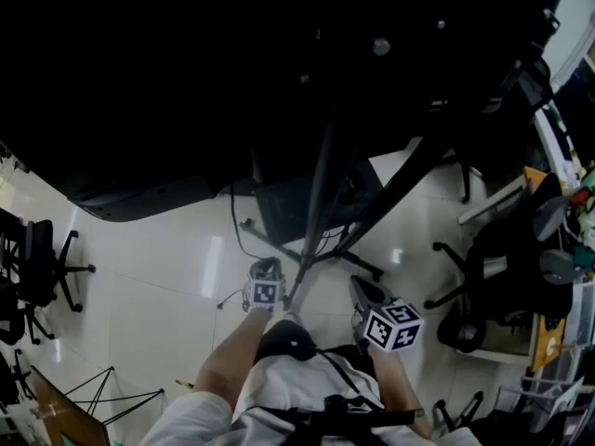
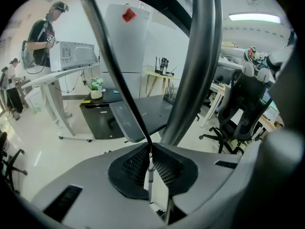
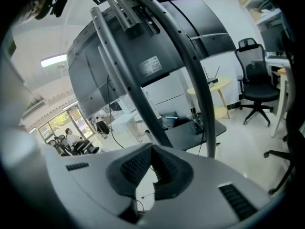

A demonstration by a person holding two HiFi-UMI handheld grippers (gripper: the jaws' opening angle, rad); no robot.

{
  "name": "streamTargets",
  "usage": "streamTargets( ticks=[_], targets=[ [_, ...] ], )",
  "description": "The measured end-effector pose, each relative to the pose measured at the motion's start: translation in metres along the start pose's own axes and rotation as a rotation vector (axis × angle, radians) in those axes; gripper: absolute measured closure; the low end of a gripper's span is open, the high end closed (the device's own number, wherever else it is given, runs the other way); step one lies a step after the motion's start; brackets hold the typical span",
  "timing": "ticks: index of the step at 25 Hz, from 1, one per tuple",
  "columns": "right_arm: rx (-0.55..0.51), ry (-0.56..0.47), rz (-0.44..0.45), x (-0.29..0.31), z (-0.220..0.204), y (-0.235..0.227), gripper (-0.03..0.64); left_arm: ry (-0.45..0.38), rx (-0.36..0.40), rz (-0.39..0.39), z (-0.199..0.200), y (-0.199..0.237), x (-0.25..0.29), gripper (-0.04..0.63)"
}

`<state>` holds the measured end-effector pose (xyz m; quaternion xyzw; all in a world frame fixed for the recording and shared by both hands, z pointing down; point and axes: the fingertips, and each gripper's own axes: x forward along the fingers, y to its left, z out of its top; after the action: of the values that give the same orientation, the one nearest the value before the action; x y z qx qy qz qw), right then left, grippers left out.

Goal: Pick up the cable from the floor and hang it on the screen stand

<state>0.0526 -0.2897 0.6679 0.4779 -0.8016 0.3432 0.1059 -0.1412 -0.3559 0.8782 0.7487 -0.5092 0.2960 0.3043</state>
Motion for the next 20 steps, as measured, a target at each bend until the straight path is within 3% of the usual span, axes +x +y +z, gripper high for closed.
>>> streamTargets(
  ticks=[12,15,20],
  targets=[
    [-0.052,0.056,0.190,-0.069,-0.029,0.045,0.604,-0.233,-0.128,0.130,0.017,-0.022,-0.159,0.577],
    [-0.059,0.076,0.248,-0.082,-0.047,0.058,0.604,-0.290,-0.122,0.151,0.027,-0.032,-0.199,0.577],
    [-0.097,0.113,0.322,-0.098,-0.081,0.082,0.604,-0.303,-0.078,0.199,0.032,-0.042,-0.262,0.577]
  ],
)
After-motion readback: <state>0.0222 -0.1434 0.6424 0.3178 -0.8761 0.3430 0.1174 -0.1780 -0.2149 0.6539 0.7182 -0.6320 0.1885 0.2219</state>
